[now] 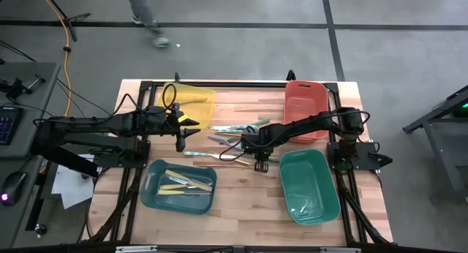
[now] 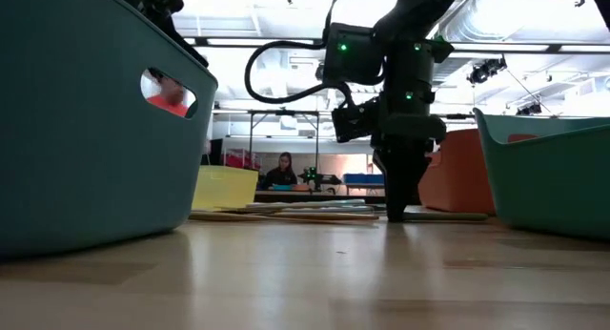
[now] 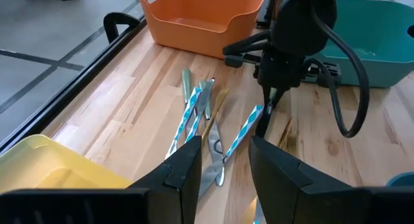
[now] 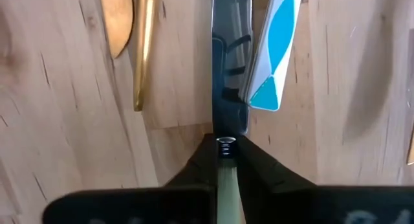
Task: Sort silverware by color (type)
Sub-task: Put the green knife into the orange bin
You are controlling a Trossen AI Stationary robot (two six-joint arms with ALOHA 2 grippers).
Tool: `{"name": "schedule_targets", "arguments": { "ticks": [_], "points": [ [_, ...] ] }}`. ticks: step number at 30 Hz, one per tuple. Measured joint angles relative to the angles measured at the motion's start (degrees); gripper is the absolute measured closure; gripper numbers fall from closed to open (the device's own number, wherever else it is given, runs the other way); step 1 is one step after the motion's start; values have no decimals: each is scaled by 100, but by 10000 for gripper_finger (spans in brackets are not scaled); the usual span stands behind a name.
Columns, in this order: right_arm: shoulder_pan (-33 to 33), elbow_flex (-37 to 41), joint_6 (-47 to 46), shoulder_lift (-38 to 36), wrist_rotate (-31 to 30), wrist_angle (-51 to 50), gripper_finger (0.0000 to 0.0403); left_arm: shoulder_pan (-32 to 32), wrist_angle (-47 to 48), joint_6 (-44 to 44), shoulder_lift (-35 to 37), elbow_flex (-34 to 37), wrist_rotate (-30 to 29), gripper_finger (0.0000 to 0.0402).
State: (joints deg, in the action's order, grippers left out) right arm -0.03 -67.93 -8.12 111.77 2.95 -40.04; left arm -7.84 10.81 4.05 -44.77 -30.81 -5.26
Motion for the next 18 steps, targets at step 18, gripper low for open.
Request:
{"name": "schedule_targets", "arguments": {
  "ticks": [18],
  "points": [
    [11, -792, 400, 76, 183, -1102, 394, -2, 251, 22, 90, 0, -894, 284]
  ]
}}
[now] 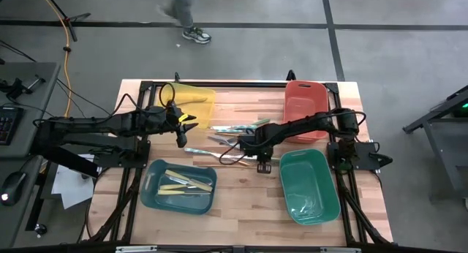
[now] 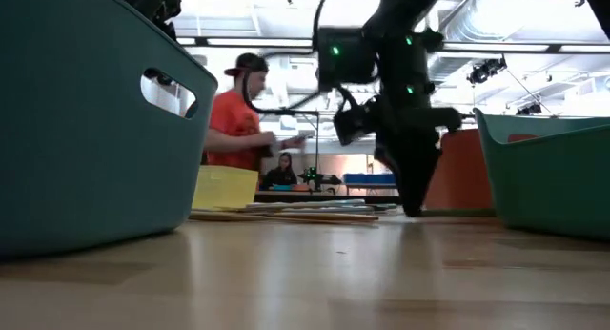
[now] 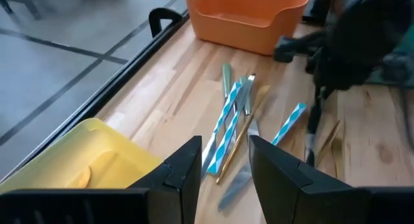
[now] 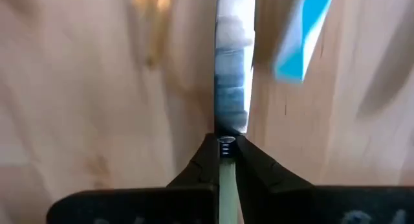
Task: Sort silverware by color (type)
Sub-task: Put the green knife into the orange bin
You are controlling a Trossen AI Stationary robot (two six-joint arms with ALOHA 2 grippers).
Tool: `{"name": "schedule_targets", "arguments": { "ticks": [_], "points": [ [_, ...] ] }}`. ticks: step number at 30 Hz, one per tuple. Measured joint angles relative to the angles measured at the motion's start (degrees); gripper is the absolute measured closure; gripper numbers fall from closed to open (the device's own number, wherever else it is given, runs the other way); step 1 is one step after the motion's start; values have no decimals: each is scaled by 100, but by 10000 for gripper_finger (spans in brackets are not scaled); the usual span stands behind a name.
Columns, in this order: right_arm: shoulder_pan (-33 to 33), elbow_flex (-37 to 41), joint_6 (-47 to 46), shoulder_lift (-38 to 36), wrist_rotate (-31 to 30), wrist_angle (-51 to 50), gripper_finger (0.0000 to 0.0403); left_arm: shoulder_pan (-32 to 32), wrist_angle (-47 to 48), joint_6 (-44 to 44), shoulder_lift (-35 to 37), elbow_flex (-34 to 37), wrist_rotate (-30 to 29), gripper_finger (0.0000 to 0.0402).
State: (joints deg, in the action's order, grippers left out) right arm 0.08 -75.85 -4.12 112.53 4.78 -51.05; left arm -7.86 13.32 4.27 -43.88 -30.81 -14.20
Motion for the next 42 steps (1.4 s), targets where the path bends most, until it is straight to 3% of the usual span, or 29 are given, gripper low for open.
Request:
{"name": "schedule_targets", "arguments": {
  "ticks": [12, 20, 26, 31, 37, 42],
  "points": [
    [-5, -609, 157, -33, -24, -567, 399, 0, 376, 24, 347, -4, -15, 284],
    [-70, -380, 308, -37, -18, -774, 401, 0, 280, 118, 319, 41, -179, 284],
    [-162, -372, 428, -41, 5, -1016, 402, -3, -1666, -397, -34, 812, 210, 284],
    [-295, -374, 617, -44, 35, -989, 402, -7, -2554, -390, -453, 879, 808, 299],
    [-621, -374, 767, -279, 37, -1037, 403, -6, -2926, -491, -1591, 767, 1224, 390],
    [-805, -383, 760, -424, 366, -1102, 403, 20, -2777, -490, -2230, 273, 1314, 397]
  ]
}}
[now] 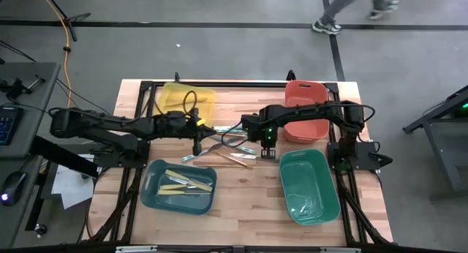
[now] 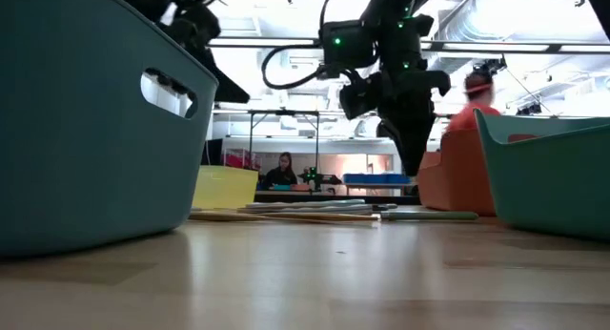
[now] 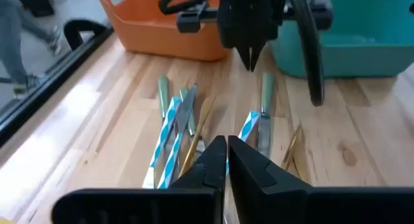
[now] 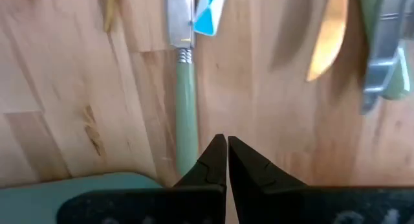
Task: Sort silverware by color (type)
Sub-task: Put the green knife into the orange bin
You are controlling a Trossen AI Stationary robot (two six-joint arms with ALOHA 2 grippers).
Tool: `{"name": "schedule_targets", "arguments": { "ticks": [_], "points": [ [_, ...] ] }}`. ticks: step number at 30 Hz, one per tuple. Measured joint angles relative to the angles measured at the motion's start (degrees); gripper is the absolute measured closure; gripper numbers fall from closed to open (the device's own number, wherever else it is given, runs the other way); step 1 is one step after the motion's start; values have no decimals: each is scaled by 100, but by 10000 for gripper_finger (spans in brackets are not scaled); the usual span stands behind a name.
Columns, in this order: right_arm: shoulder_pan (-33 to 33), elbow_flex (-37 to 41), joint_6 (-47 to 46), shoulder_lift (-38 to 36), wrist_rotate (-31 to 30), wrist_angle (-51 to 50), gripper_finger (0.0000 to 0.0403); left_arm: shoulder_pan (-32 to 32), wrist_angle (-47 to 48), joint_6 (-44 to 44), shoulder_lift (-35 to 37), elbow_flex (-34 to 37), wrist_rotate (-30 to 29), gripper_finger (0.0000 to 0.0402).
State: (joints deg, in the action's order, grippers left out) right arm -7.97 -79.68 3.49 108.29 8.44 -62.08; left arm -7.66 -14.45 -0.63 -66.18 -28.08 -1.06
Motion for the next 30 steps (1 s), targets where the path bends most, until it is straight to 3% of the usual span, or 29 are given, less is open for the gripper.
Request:
{"name": "schedule_targets", "arguments": {
  "ticks": [8, 18, 24, 30],
  "points": [
    [492, 2, -63, 143, 240, 1497, 403, 21, 329, 29, 105, -151, -159, 401],
    [633, 0, -255, 557, -154, 2946, 403, 21, 842, -8, 857, -146, -328, 401],
    [544, 3, -199, 766, -184, 3535, 403, 21, 1112, -6, 1061, -142, -416, 401],
    [337, 4, -197, 902, -303, 3430, 403, 21, 1166, -6, 1063, -142, -433, 401]
  ]
}}
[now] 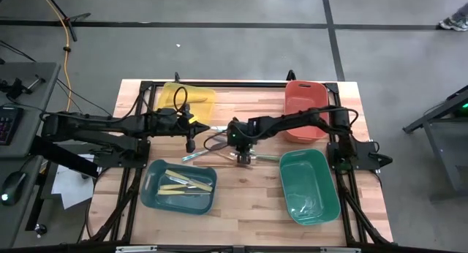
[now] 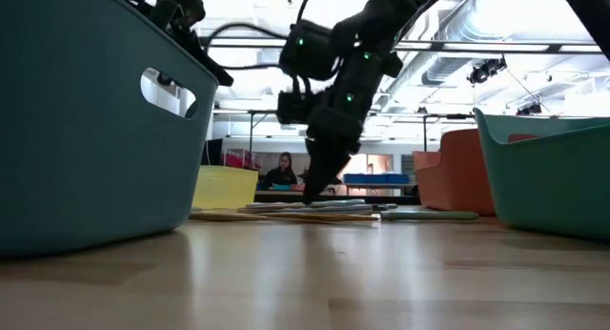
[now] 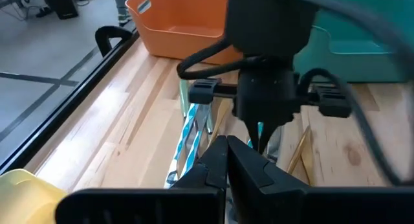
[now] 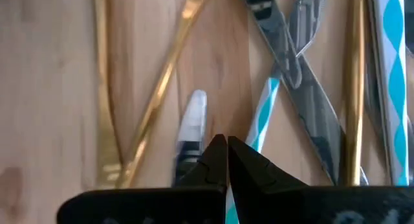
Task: Sort silverware by color (type)
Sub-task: Put the green knife into the orange bin
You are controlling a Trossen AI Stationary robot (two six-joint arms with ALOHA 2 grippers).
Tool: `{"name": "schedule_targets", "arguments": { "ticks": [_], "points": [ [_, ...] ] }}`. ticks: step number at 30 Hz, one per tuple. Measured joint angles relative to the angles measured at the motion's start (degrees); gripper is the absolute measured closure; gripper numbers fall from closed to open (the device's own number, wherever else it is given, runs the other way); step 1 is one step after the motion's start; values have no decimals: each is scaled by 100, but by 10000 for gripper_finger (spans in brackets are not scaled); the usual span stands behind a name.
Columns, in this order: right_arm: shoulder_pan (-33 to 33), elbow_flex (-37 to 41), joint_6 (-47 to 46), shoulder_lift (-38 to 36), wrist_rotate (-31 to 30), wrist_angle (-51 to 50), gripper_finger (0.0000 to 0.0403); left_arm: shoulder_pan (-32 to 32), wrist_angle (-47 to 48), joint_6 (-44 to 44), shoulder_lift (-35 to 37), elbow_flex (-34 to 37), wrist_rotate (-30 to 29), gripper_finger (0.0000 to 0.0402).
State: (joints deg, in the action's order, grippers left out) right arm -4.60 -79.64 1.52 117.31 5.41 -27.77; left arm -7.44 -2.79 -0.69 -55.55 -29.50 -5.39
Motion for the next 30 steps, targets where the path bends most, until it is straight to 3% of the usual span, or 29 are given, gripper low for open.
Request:
{"name": "schedule_targets", "arguments": {
  "ticks": [15, 21, 30],
  "points": [
    [-289, -11, 261, 24, -472, -129, 403, 33, 1, 4, -2, 0, 2, 401],
    [47, -11, 306, -76, -66, -938, 403, 40, 129, 36, -3, 0, 11, 401],
    [502, -11, 336, -160, -393, -1287, 403, 168, -30, 57, -4, 4, 37, 401]
  ]
}}
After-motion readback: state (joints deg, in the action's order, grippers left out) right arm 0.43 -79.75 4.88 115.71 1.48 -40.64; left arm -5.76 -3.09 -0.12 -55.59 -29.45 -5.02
